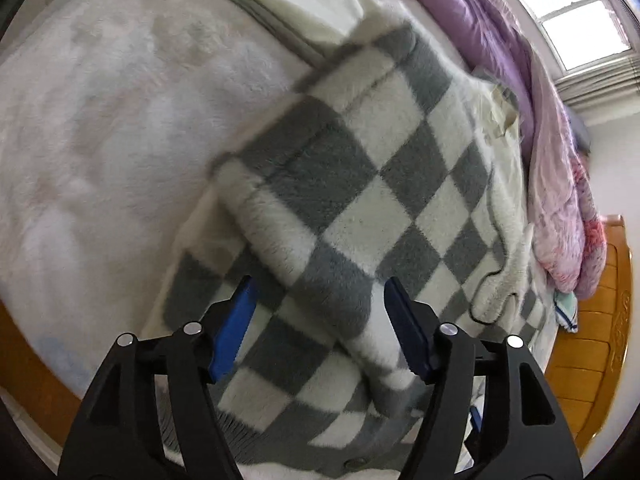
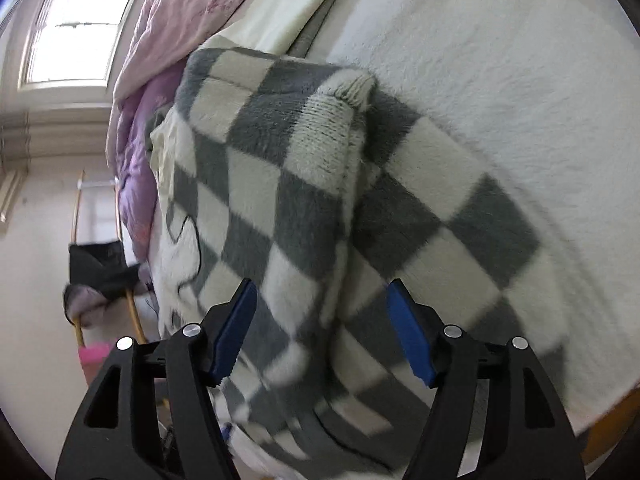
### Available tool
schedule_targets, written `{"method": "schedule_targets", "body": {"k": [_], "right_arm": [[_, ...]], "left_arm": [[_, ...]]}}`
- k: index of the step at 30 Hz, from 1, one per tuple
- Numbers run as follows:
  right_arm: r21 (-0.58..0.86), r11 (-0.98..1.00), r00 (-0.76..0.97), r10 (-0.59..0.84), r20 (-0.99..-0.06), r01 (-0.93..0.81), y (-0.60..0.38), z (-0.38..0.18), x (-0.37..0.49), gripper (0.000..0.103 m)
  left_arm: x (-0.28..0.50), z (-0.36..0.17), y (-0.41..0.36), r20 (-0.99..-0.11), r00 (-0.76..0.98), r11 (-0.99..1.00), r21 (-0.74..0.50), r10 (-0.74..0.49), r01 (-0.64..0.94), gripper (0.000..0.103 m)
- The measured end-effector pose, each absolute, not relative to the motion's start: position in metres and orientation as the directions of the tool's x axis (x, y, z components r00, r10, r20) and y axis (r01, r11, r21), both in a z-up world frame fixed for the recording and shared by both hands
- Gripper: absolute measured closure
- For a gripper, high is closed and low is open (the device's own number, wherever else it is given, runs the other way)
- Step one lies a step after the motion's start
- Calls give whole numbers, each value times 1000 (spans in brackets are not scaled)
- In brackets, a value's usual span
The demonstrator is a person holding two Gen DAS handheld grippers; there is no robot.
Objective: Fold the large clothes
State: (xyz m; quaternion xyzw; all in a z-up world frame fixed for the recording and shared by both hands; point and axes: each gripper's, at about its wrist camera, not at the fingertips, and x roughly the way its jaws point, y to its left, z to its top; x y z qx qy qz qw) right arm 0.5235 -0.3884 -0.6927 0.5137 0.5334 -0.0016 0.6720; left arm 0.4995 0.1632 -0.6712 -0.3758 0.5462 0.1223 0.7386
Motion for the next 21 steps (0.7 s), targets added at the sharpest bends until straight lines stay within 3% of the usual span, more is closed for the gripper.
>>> {"method": "schedule_targets", "body": {"k": [2, 3, 4, 6, 12, 16, 21], "right_arm": [[692, 469, 458, 523, -719, 549, -386, -698, 534, 39], [697, 477, 470, 517, -715, 535, -384, -699, 540, 42], [682, 511, 471, 494, -731, 522, -383, -698, 547, 65], [677, 546, 461, 496, -736, 493, -381, -695, 555, 90], [605, 719, 433, 451, -781, 342, -378, -626, 535, 93], [547, 773, 388, 419, -821, 322, -388, -596, 504, 93], [385, 862, 227, 324, -919, 330, -385, -637, 459, 92]], "left_arm": [[508, -680, 162, -903, 374, 692, -408, -211, -595, 36], [512, -684, 161, -911, 361, 701, -389, -199, -597, 44], [517, -686, 160, -903, 373, 704, -405, -211, -583, 68], [522, -683, 158, -901, 387, 730, -397, -194, -557, 90], [487, -635, 161, -878, 443, 757, -412, -181, -508, 92], [436, -620, 160, -900, 386, 771, -391, -204, -503, 92], [400, -666, 144, -944, 261, 794, -315, -204, -520, 91]]}}
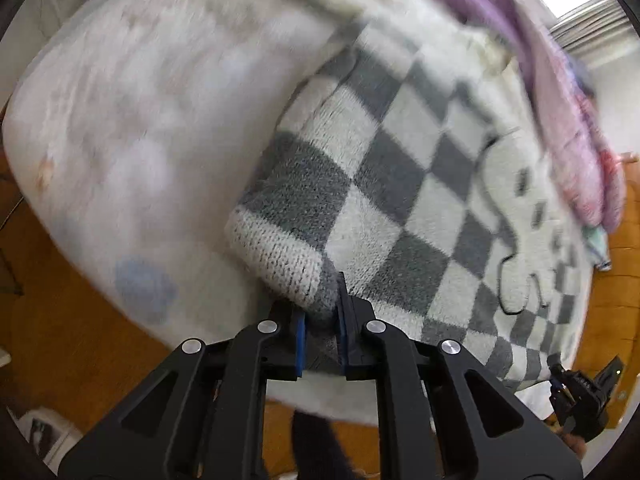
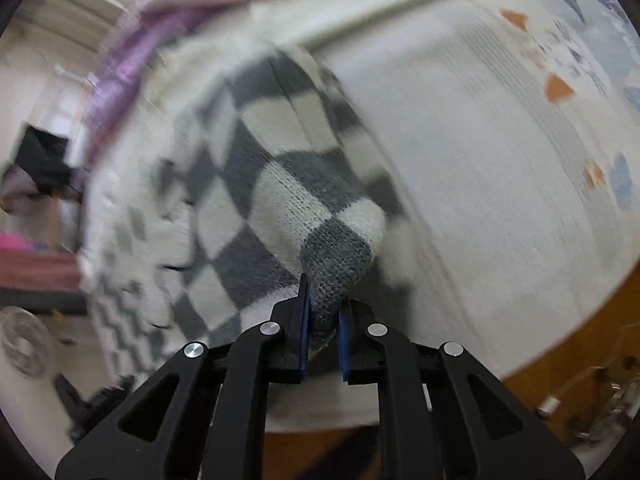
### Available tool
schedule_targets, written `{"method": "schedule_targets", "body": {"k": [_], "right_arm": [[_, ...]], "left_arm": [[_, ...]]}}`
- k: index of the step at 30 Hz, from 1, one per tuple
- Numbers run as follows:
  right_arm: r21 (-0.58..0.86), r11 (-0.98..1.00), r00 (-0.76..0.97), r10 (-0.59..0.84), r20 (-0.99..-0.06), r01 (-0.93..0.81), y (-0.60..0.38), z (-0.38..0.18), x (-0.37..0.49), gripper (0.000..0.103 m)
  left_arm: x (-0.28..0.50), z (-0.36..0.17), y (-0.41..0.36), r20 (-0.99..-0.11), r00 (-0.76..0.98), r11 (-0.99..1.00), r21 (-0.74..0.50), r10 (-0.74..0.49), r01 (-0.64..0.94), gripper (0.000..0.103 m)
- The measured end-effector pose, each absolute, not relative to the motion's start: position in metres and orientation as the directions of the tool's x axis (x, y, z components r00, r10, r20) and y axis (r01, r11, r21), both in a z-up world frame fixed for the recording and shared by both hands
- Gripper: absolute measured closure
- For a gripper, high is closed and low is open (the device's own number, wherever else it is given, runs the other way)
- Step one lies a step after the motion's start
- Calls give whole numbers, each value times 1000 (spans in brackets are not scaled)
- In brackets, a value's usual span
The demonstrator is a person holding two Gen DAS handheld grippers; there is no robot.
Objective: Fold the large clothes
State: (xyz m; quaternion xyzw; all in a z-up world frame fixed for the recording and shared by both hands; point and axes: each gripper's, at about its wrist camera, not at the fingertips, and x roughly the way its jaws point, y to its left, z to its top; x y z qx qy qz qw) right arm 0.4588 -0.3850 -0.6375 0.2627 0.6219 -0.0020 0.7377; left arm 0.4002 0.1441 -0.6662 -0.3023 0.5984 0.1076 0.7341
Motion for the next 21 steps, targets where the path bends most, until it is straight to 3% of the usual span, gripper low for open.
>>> {"method": "schedule_targets", "body": {"k": [2, 5, 6, 7, 9, 14, 21], "right_arm": [[362, 857, 186, 314, -931, 367, -384, -671, 455, 90], [340, 853, 185, 289, -939, 396, -379, -697, 459, 75], [333, 855, 197, 274, -941, 398, -377, -693, 457, 70], [307, 871, 215, 239, -947, 385, -373, -683, 456, 64], [234, 902, 236, 154, -960, 362, -365, -666, 454, 54], [115, 959, 361, 15, -932, 257, -331, -618, 435, 54], [153, 988, 552, 127, -824, 1, -249, -587, 465, 54]], "left_arm": [[392, -690, 145, -949, 244, 784, -303, -198, -542, 89], [397, -702, 142, -949, 258, 785, -300, -184, -542, 85], [398, -701, 143, -945, 267, 782, -309, -189, -541, 75], [397, -696, 144, -933, 296, 774, -338, -202, -536, 50], [386, -684, 149, -923, 347, 781, -338, -166, -525, 29], [368, -680, 162, -908, 396, 777, -346, -136, -526, 26], [363, -706, 153, -897, 389, 736, -406, -209, -542, 27]]}}
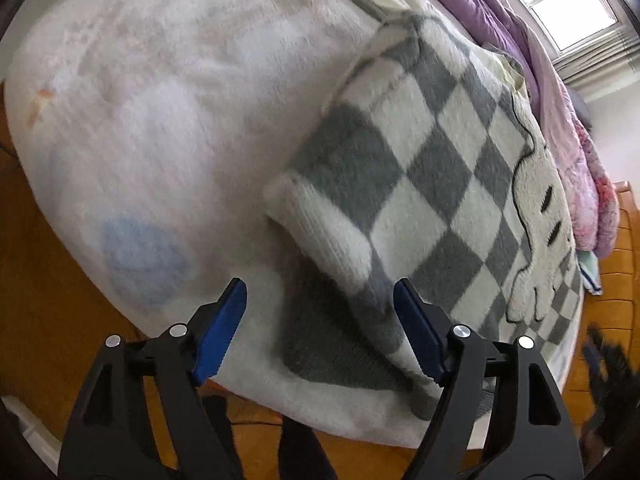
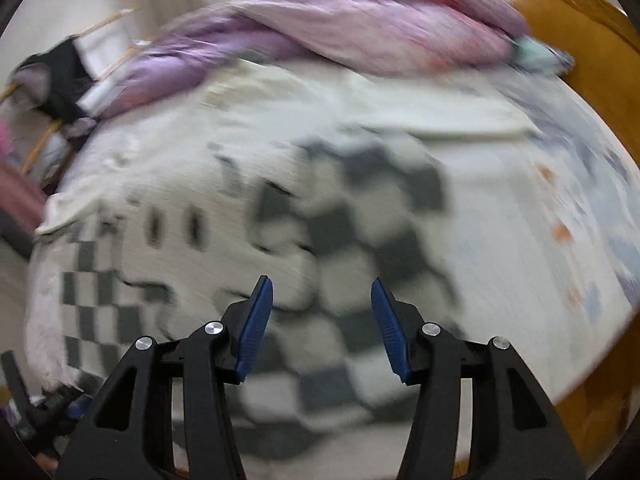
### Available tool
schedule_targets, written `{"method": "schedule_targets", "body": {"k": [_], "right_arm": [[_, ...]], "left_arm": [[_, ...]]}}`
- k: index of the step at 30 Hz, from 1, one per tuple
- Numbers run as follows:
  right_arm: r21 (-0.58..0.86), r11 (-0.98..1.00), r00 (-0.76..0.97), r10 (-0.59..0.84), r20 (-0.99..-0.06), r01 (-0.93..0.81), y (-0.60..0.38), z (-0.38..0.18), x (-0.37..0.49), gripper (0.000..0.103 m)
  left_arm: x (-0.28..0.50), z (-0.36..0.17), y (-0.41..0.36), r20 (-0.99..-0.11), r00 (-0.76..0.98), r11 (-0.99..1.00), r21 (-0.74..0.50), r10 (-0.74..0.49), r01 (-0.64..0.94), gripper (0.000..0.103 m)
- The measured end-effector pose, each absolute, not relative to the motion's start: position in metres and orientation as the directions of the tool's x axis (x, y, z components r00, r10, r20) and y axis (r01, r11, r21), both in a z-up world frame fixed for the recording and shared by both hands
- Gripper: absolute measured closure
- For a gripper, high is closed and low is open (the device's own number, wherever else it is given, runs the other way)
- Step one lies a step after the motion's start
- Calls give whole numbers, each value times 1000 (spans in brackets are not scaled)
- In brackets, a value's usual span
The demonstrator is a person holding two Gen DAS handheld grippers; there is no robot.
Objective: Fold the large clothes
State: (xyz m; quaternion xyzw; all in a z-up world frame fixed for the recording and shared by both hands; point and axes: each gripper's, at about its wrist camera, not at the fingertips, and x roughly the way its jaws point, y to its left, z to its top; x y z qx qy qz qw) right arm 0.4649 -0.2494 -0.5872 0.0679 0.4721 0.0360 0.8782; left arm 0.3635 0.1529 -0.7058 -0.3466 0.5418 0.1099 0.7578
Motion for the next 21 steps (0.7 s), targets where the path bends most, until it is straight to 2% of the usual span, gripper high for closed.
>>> {"method": "schedule_targets", "body": {"k": [8, 11, 12, 14, 15, 18, 21], "right_arm": [[246, 962, 555, 269, -787, -117, -183, -616, 498, 54], [268, 952, 556, 305, -773, -150, -166, -620, 506, 54], [260, 951, 560, 309, -769, -168, -162, -622, 509, 54], [275, 939, 557, 343, -756, -204, -154, -626, 516, 64], [272, 940, 542, 341, -769, -205, -150, -634, 521, 74], [206, 957, 475, 281, -834, -206, -139, -664, 532, 89], [188, 962, 441, 260, -859, -201, -139, -688, 538, 92]], "left_arm": [[365, -717, 142, -883, 395, 714, -447, -255, -538, 37], [367, -722, 145, -874, 400, 693, -470, -277, -547, 44], [365, -723, 147, -870, 404, 684, -479, -284, -550, 50], [366, -726, 150, -862, 407, 674, -496, -303, -548, 52], [364, -726, 152, -859, 410, 673, -500, -307, -545, 53], [355, -732, 161, -847, 416, 646, -525, -332, -554, 53], [353, -741, 168, -840, 405, 608, -541, -360, -581, 50]]}}
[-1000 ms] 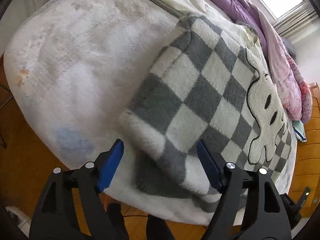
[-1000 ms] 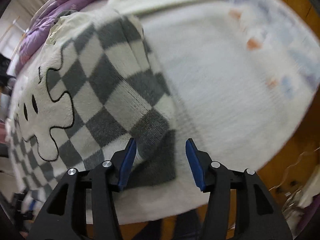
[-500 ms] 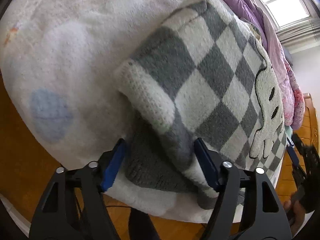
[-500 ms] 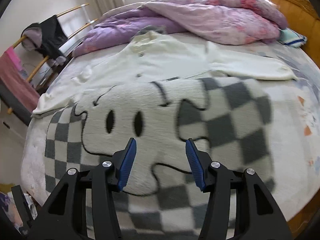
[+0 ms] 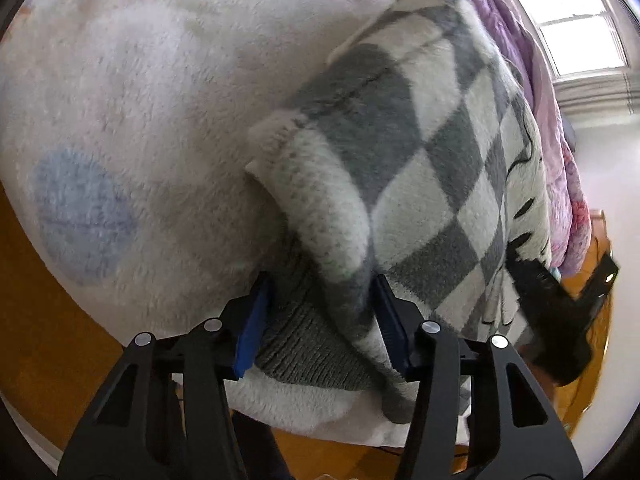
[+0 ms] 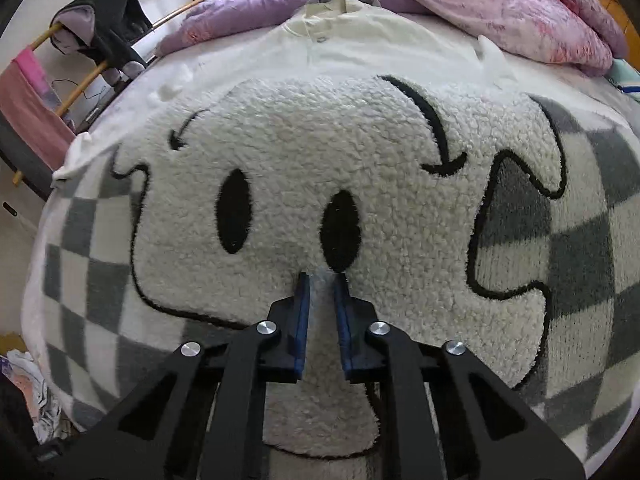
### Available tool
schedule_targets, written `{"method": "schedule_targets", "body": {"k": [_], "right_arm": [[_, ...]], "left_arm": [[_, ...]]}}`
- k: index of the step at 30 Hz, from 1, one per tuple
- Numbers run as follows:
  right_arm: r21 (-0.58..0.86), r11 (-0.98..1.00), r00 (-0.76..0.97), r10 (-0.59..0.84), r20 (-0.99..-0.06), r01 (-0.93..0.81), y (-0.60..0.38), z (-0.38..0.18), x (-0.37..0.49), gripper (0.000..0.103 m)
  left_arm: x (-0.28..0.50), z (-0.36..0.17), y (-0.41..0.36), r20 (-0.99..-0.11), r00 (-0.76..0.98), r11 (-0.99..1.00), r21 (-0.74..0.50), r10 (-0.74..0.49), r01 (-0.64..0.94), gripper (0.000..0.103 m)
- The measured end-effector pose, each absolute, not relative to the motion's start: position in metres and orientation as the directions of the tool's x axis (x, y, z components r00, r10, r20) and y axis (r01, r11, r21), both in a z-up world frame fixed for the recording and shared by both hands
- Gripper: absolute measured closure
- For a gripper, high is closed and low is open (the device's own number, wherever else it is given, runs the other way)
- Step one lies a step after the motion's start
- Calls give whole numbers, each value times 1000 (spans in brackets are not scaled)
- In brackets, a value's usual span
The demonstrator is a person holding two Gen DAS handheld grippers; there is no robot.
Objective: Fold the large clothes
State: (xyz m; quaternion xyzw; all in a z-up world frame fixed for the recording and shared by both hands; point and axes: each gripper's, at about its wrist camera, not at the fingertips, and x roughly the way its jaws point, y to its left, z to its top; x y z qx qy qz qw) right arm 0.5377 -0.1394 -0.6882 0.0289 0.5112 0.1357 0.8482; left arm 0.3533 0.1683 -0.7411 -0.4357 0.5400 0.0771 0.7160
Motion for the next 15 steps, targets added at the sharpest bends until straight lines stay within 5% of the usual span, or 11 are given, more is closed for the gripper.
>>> {"method": "schedule_targets", "body": {"k": [2, 4, 8, 10, 15], "right_arm": [[148, 964, 433, 233, -871, -221, -133, -687, 540, 92], [170, 963, 428, 245, -870, -207, -138, -680, 539, 92], [205, 955, 468, 285, -837, -216, -149, -654, 512, 79], [223, 947, 489, 311, -815, -231, -154, -641, 490, 61], [298, 899, 455, 422, -784, -321, -148, -613, 436, 48]], "left_arm": [[358, -738, 167, -850, 389, 629, -526, -356, -573, 54], [361, -730, 164, -846, 394, 642, -530, -359, -554, 81], [359, -707, 164, -828, 421, 640, -556, -370, -531, 84], [358, -696, 166, -815, 437, 641, -572, -380, -511, 85], [362, -658, 160, -759, 486, 642, -638, -433, -424, 85]]}}
